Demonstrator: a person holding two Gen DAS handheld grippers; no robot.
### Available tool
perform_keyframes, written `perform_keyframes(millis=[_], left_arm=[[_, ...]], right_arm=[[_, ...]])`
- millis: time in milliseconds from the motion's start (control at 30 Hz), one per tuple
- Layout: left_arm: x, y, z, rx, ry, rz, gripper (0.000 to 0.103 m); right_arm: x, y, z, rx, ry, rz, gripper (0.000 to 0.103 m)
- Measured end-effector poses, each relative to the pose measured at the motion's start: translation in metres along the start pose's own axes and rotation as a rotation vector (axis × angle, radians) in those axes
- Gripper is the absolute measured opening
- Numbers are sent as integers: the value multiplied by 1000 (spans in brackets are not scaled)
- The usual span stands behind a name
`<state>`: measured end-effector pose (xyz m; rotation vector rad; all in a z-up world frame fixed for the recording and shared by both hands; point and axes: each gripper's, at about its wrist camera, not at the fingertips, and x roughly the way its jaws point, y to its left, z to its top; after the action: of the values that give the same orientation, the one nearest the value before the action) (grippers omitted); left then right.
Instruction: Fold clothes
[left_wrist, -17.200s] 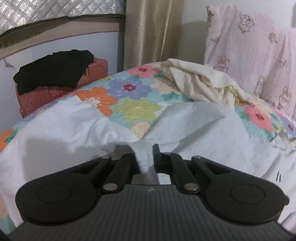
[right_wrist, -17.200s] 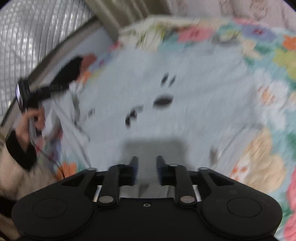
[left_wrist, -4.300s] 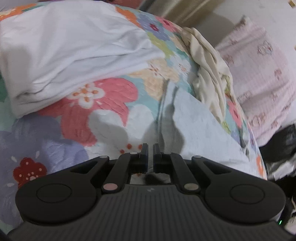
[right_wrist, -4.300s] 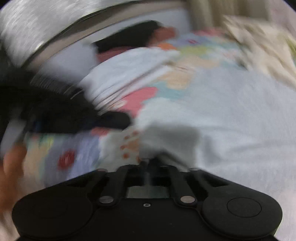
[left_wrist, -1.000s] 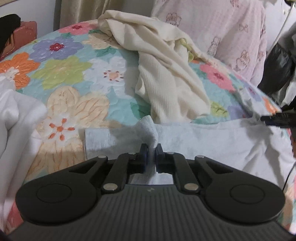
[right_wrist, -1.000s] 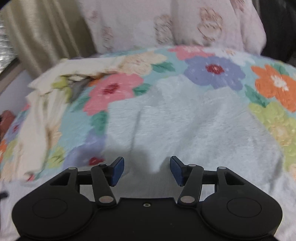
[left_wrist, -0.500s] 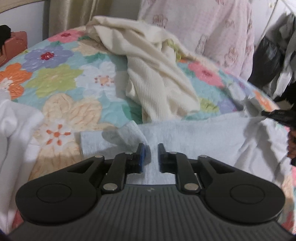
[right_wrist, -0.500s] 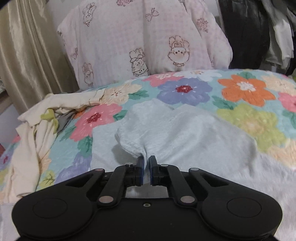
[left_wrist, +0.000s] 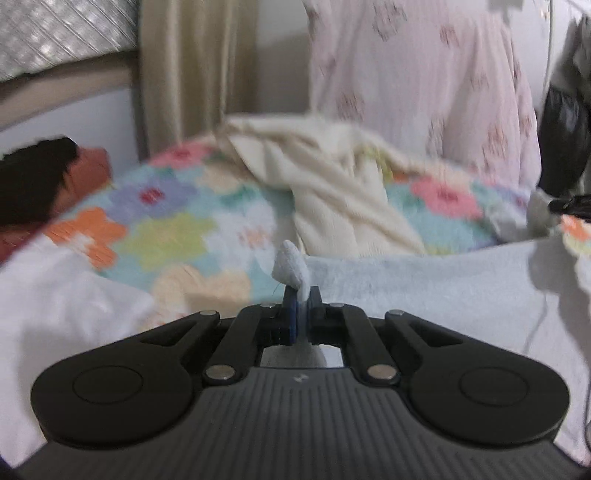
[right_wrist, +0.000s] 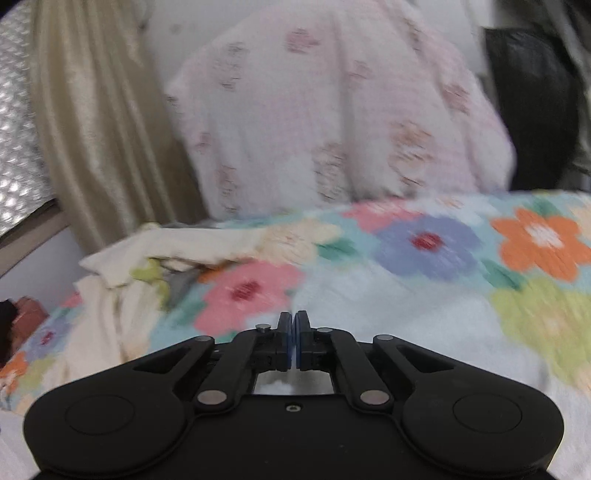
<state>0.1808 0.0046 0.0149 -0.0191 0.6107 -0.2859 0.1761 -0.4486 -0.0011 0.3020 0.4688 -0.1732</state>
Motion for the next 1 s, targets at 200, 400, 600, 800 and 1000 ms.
perform_keyframes(millis=[200, 400, 600, 800, 1000], left_arm=[[54, 10, -4, -3, 129, 123, 5], [79, 8, -18, 25, 205, 123, 5], [76, 12, -18, -11, 215, 98, 5], [70, 13, -17, -30, 211, 84, 5], [42, 18, -7, -73, 128, 27, 5]], right_arm=[[40, 27, 5, -32, 104, 15, 3], [42, 25, -13, 28, 247, -65, 46], [61, 9, -34, 5, 353, -193, 29], [55, 2, -32, 21, 257, -175, 0], [33, 6, 8, 41, 85, -86, 0]])
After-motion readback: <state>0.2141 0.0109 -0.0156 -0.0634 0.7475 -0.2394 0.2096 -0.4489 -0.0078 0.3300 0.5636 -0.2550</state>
